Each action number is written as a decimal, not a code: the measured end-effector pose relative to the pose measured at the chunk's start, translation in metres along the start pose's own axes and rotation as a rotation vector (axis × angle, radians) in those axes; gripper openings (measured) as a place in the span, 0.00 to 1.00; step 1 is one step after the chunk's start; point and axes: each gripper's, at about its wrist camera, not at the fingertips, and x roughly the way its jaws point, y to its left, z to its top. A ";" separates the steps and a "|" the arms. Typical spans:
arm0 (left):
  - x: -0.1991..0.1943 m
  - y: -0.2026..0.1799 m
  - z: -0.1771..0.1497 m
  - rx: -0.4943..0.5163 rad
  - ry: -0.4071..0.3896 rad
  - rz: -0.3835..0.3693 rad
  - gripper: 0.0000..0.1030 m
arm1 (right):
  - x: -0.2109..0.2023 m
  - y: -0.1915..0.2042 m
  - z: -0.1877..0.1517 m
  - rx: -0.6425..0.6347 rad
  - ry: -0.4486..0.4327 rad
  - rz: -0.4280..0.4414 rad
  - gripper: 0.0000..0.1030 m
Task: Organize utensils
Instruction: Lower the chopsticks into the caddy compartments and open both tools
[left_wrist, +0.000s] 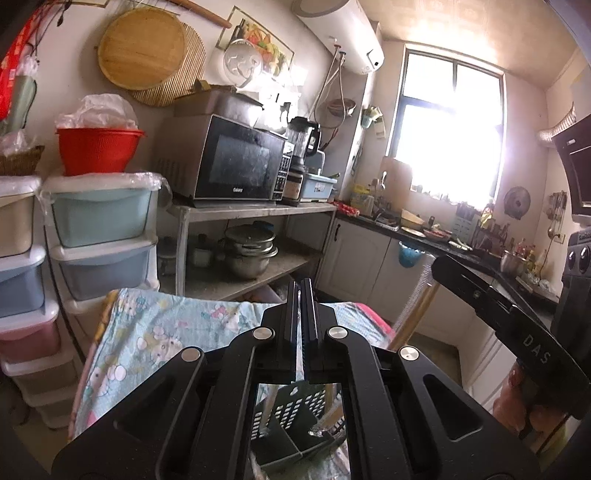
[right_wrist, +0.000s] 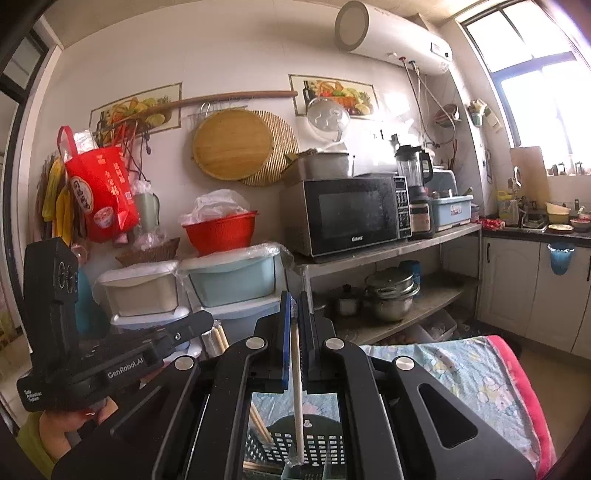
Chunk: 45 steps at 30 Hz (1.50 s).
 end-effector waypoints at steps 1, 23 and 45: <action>0.002 0.000 -0.003 0.001 0.004 0.001 0.00 | 0.003 0.000 -0.002 0.000 0.003 0.000 0.04; 0.031 0.017 -0.054 -0.039 0.115 0.008 0.01 | 0.045 -0.024 -0.061 0.093 0.114 -0.033 0.05; 0.004 0.020 -0.075 -0.060 0.098 0.089 0.64 | 0.026 -0.047 -0.099 0.165 0.224 -0.073 0.28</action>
